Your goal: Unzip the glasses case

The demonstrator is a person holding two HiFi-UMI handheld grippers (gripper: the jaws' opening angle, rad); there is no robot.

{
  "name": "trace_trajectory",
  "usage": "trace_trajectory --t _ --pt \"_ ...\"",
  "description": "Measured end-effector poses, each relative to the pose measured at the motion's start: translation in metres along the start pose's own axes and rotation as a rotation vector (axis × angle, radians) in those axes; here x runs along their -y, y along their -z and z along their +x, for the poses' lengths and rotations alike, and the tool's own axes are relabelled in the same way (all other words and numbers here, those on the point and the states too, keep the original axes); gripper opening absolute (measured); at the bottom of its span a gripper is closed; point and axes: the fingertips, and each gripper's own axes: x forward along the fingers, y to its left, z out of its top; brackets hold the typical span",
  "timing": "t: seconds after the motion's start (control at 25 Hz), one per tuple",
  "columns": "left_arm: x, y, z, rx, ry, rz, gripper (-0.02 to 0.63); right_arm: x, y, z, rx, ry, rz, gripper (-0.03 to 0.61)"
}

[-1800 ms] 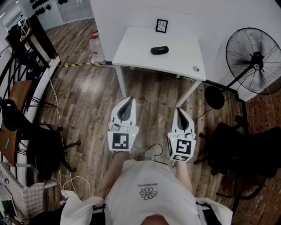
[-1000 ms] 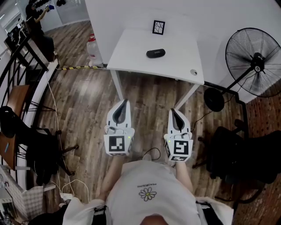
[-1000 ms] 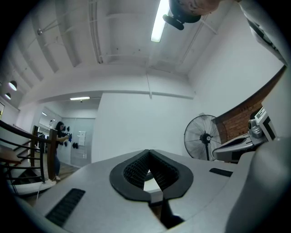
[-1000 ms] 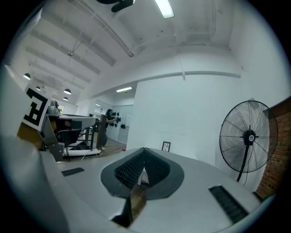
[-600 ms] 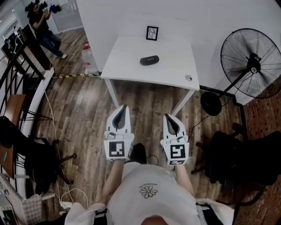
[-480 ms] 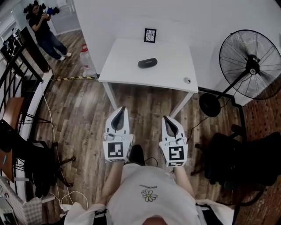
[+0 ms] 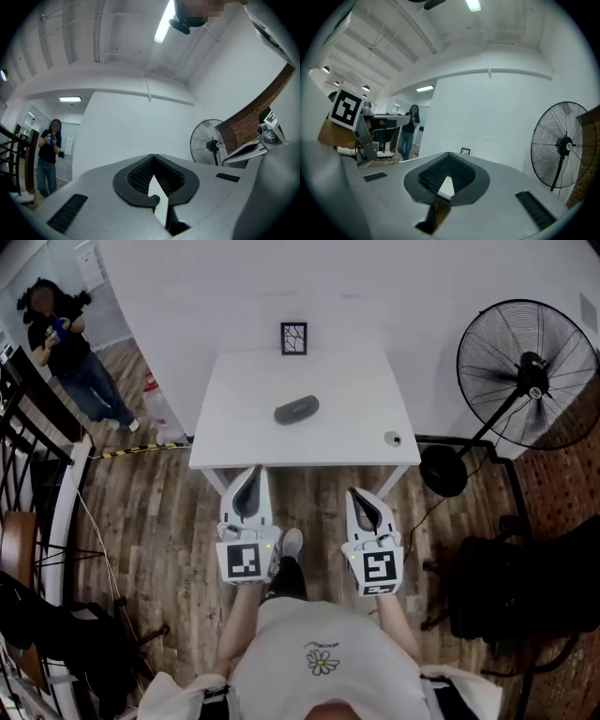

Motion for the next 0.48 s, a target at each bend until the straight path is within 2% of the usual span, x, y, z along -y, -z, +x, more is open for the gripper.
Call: trace_trajectory --t 0.12,0.28,0.48 --pt "-0.023 0.009 0.054 0.033 0.021 0.022 0.012 0.018 -0.005 0.063 0.017 0.007 -0.033 0.008" --pt "-0.056 0.028 0.123 0.037 0.051 -0.001 0.012 0.033 -0.026 0.146 0.043 0.004 -0.088 0.008" --pt "-0.097 0.05 0.212 0.011 0.118 -0.029 0.012 0.062 -0.039 0.242 0.003 0.059 -0.062 0.008"
